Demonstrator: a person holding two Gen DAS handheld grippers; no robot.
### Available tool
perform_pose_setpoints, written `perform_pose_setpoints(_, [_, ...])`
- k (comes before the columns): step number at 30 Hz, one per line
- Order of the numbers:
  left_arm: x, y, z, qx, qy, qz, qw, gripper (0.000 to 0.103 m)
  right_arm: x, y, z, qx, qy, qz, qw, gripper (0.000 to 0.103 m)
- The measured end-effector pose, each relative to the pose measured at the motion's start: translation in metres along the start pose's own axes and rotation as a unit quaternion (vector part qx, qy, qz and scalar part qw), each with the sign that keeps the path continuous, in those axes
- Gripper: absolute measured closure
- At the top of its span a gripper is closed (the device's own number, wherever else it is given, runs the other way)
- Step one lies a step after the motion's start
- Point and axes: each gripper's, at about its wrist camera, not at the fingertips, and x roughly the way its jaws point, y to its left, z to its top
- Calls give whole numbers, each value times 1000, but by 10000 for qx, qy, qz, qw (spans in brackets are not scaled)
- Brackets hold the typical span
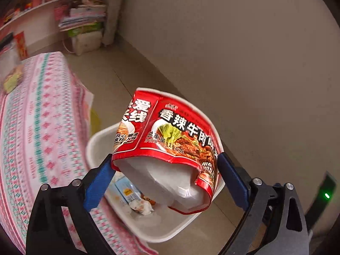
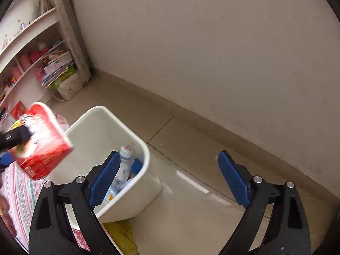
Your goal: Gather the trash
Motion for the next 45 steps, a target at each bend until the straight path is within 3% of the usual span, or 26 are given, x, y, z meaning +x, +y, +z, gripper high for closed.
perform_pose_setpoints(7, [3, -14, -10, 90, 151, 70, 9998, 10, -18, -11, 3, 288, -290, -190, 9990, 7])
perform_pose_setpoints(18, [-52, -13, -52, 332, -188, 594, 9975, 10, -50, 12, -6, 262, -538, -57, 9982, 7])
perform_pose_setpoints(32, [-117, 23, -132, 313, -386, 1265, 9907, 10, -93, 32, -59, 211, -531, 352, 9977, 7])
perform_pose_setpoints(45, [-189, 73, -204, -44, -879, 1904, 9778, 7, -146, 87, -118, -625, -746, 772, 9923, 7])
